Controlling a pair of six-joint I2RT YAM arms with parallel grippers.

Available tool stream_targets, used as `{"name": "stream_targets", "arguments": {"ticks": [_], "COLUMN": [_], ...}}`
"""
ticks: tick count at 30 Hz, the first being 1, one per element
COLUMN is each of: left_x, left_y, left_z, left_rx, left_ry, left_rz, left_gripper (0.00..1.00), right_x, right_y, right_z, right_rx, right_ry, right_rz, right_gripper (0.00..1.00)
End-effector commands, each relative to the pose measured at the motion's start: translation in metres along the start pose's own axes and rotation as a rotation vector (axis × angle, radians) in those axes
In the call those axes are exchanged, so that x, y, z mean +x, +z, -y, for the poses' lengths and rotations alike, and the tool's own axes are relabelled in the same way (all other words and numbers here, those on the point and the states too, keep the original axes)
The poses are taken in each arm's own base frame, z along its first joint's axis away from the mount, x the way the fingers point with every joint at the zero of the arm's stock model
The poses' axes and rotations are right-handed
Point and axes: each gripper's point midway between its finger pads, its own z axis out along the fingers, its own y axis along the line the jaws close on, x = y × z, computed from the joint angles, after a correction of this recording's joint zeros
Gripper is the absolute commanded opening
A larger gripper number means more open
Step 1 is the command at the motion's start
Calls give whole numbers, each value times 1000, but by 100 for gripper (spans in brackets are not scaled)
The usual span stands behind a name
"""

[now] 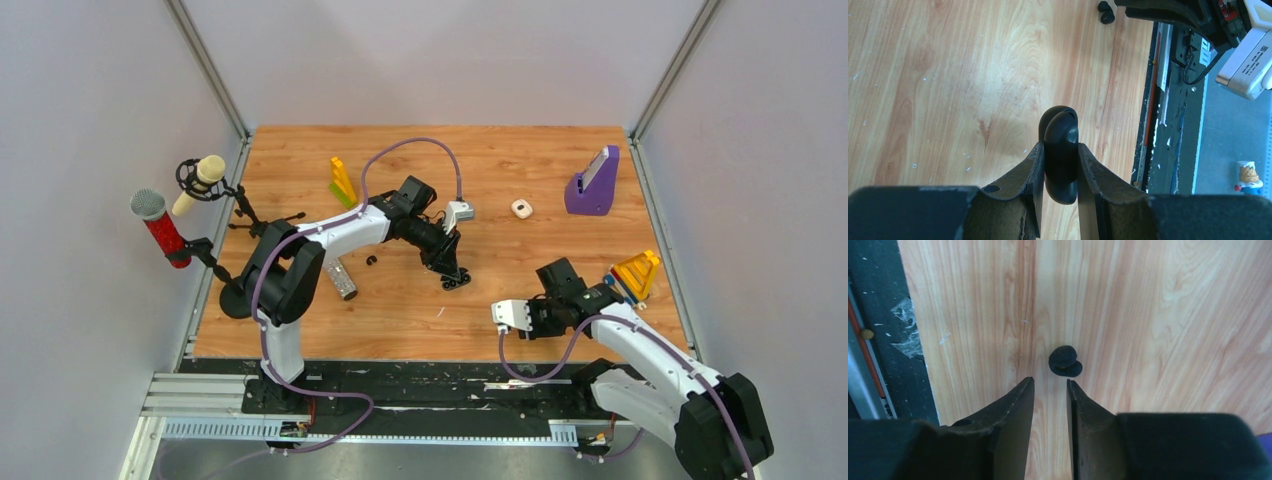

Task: Insert the wireless bluetooth earbuds into the charging case
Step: Pick up the earbud from the center of the board.

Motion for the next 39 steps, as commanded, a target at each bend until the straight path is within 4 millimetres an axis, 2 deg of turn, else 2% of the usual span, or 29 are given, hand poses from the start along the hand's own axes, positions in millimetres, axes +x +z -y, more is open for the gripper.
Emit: {"name": "stream_targets", "arguments": {"ticks": [1, 5, 15, 23, 31, 39], "left_x": [-12, -12, -13, -14, -14, -15], "left_y": [0, 0, -1, -2, -2, -2], "left_z": [-1, -1, 0, 1, 1, 2], "left_rx": [-1, -1, 0, 1, 0, 2], "left_ry": [39, 40, 43, 44, 48, 47], "left_rz": [20, 21, 22, 24, 25, 27], "left_gripper": [18, 18, 18, 18, 18, 18], "right_x": [-15, -12, -13, -10, -11, -7], "right_y": [3, 8, 8, 15, 5, 10], "right_z": [-8, -11, 10, 6, 18, 5], "right_rx": [-75, -100, 12, -27, 32, -12], "right_ry": [-27, -3, -29, -16, -11, -13], "right_rz": [77, 64, 67, 57, 45, 42], "right_gripper": [29, 28, 34, 35, 36, 35]}}
